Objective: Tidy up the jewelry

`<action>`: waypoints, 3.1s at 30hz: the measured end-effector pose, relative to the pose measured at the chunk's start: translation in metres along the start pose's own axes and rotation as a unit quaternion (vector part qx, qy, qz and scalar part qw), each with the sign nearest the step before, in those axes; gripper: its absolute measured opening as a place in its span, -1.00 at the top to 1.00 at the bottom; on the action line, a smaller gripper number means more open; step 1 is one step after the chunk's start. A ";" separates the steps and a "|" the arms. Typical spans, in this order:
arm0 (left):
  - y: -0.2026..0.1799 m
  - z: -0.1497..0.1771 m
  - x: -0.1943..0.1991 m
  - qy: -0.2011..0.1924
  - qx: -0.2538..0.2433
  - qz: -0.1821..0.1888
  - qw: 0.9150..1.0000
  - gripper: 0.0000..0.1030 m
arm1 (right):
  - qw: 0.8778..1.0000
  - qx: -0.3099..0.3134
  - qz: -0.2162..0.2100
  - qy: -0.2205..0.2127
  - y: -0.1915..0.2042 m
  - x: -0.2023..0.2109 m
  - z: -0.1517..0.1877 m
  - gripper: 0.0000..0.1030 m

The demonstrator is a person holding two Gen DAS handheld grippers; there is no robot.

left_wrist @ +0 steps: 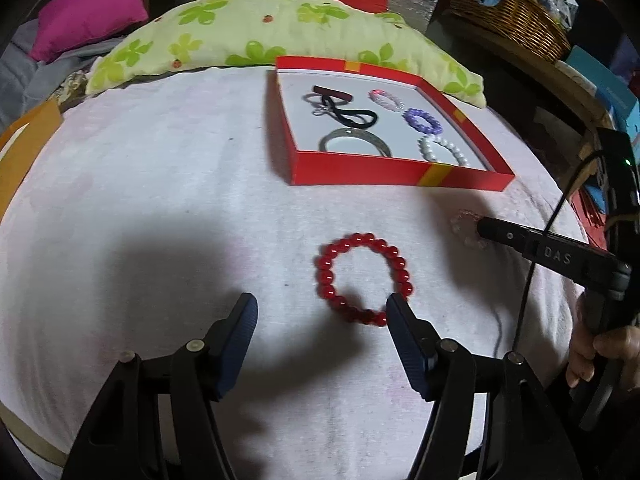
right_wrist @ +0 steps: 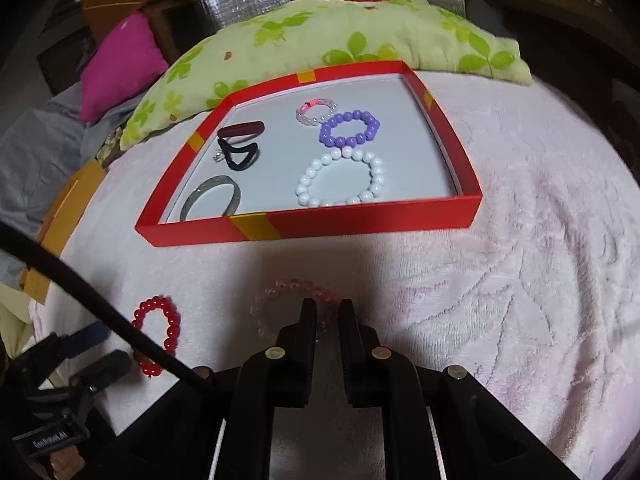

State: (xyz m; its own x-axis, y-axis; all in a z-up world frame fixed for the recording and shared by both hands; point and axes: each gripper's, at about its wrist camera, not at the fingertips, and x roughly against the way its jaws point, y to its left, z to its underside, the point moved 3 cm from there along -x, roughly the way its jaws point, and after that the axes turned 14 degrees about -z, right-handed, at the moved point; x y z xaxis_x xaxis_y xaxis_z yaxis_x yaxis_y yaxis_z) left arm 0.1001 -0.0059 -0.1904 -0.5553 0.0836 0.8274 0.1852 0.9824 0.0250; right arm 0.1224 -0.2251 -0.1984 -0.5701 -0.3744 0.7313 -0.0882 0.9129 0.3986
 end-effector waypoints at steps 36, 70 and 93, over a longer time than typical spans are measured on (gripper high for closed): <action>-0.025 -0.007 -0.008 -0.038 -0.022 0.037 0.998 0.65 | 0.997 -0.028 -0.058 -0.034 -0.013 -0.004 0.005 0.72; -0.031 -0.008 -0.002 -0.063 -0.034 0.039 0.997 0.78 | 0.989 -0.053 -0.099 -0.102 -0.025 0.028 0.020 0.77; -0.044 0.000 -0.002 -0.056 -0.069 0.019 0.996 -0.08 | 0.994 0.038 -0.003 -0.102 -0.009 0.015 0.021 0.83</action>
State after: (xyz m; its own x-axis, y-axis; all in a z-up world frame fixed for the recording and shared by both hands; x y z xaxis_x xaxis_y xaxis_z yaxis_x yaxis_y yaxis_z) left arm 0.0929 -0.0492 -0.1934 -0.6308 0.1452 0.7622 0.3125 0.9467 0.0783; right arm 0.0972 -0.2358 -0.2025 -0.7227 -0.3462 0.5982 -0.1493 0.9233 0.3539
